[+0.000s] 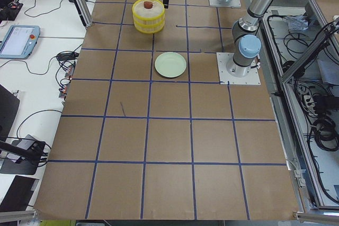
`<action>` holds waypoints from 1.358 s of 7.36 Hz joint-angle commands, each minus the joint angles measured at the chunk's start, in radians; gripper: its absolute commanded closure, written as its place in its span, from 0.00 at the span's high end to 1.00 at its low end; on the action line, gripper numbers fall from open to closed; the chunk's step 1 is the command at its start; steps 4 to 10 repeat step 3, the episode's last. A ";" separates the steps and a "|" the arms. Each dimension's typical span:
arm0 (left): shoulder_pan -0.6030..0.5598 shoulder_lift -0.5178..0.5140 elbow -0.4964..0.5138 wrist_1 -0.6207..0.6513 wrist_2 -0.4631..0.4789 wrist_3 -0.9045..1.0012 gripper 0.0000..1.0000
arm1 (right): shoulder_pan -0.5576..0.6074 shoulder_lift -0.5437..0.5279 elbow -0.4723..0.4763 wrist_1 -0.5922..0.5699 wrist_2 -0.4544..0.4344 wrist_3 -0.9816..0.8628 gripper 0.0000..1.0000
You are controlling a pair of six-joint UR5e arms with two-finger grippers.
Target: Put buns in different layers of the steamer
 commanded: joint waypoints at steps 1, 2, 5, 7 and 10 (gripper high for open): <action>0.001 0.006 0.000 -0.004 0.004 0.002 1.00 | 0.000 0.001 0.003 -0.012 -0.010 0.009 1.00; 0.001 0.008 0.003 -0.004 0.009 0.000 1.00 | 0.000 -0.001 0.003 0.010 -0.013 0.009 1.00; 0.001 0.009 0.003 -0.004 0.041 0.002 1.00 | 0.000 -0.001 0.003 0.019 -0.015 0.009 1.00; 0.001 0.009 0.003 -0.004 0.041 0.002 1.00 | 0.000 -0.001 0.003 0.019 -0.015 0.009 1.00; 0.001 0.009 0.003 -0.004 0.041 0.002 1.00 | 0.000 -0.001 0.003 0.019 -0.015 0.009 1.00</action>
